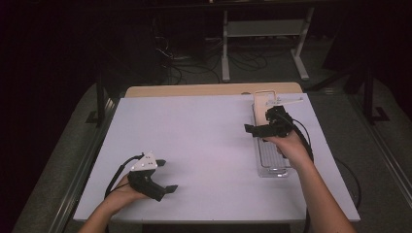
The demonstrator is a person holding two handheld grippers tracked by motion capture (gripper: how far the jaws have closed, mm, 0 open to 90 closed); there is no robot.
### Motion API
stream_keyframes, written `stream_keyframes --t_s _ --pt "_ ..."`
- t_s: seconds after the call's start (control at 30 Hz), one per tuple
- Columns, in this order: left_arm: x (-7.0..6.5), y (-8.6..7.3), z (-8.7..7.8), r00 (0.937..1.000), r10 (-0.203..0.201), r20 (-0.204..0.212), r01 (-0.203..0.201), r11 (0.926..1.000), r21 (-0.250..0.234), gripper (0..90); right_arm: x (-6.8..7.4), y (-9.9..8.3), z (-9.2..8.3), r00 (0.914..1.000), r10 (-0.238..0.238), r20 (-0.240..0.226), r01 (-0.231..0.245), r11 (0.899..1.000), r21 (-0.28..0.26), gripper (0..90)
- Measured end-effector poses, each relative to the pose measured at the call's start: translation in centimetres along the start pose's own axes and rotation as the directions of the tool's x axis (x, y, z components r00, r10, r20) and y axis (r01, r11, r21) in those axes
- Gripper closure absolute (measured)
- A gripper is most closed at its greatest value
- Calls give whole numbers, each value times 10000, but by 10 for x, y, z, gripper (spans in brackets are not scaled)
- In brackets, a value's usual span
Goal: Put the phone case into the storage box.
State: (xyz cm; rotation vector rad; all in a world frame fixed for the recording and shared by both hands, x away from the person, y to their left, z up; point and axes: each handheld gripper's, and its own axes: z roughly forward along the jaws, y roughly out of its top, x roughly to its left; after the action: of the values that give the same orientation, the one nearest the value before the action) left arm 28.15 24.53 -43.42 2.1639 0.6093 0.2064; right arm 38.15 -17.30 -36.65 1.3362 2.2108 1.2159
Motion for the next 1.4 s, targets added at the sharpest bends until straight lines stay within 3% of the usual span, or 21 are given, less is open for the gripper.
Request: stream_keyframes --t_s 0.33,0.5,0.57,0.87,1.4 --pt "0 1 -2 10000 9 43 -10 10000 51 0 10 -22 -9 9985 -367 -413 373 9992 128 34" --pt "3 6 -9 9997 235 38 -236 9997 83 0 14 -31 -18 9949 -725 -696 717 9973 -136 35" --pt "3 8 -12 9999 142 44 -143 9999 65 0 17 -35 -21 9941 -802 -729 793 9967 -154 35" --pt "8 15 -19 9997 117 196 -118 9999 63 0 21 -47 -30 9895 -946 -1093 904 9950 -428 35" --pt "8 27 -24 9995 154 278 -151 9998 -113 0 30 -72 -41 9812 -1219 -1494 1176 9924 -377 34"
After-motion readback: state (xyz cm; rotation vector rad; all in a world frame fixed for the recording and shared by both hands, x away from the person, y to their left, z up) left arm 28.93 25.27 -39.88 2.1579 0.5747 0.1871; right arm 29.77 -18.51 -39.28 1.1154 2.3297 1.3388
